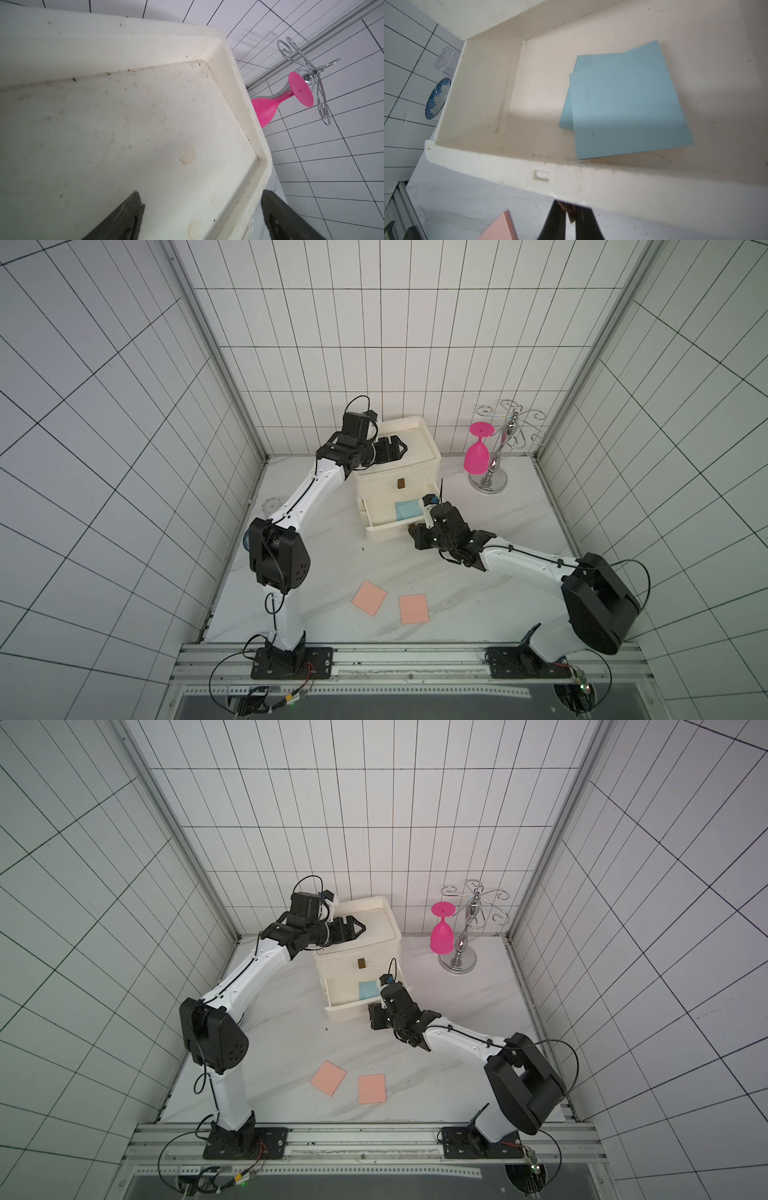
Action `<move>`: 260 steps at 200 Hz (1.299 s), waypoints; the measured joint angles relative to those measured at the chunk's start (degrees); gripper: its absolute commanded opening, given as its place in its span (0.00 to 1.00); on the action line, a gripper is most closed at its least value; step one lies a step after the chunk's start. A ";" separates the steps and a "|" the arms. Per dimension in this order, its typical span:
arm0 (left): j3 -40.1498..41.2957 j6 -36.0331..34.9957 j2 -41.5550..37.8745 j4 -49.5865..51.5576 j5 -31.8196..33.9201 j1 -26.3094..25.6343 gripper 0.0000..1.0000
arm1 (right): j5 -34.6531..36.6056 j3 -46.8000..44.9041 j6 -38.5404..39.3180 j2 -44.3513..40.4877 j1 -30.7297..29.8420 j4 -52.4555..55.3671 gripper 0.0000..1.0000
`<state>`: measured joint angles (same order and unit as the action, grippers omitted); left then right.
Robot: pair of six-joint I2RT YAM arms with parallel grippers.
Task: Please put the sticky notes in the drawer by color
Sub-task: Close the drawer in the storage box.
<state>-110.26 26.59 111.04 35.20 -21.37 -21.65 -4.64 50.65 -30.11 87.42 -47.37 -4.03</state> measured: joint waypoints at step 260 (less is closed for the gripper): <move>7.63 -1.44 -4.70 -3.69 -1.40 2.43 0.92 | -3.21 16.37 5.81 13.29 6.56 2.19 0.08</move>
<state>-102.63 25.15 106.34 31.51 -22.76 -19.22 -7.86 67.02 -24.29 100.71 -40.82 -1.85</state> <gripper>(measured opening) 0.919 0.078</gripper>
